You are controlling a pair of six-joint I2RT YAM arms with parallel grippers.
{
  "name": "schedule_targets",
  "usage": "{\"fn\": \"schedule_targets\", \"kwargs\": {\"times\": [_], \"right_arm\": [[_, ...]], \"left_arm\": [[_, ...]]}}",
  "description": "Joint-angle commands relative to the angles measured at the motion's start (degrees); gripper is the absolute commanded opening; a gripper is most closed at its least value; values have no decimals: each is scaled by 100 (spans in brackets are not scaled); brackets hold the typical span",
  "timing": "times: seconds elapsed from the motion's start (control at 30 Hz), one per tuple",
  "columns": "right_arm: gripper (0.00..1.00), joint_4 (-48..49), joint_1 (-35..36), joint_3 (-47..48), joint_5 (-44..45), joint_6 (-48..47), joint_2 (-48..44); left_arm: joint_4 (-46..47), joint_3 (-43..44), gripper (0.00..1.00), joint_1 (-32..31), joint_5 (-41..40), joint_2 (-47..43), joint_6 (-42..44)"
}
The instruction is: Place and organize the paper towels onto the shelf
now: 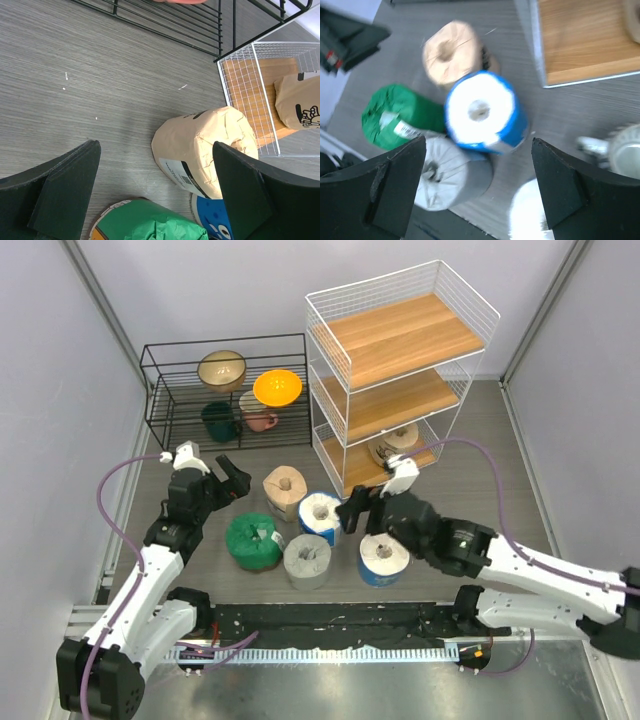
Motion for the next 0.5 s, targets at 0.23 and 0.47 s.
{"fn": "schedule_targets", "kwargs": {"times": [0.23,0.47], "right_arm": [[93,694,1339,2049,1780,-1270,2688],[93,1220,348,2605,955,-1675,3752]], "left_arm": [[121,18,100,-21,91,-57,12],[148,0,99,-21,153,-75,-23]]}}
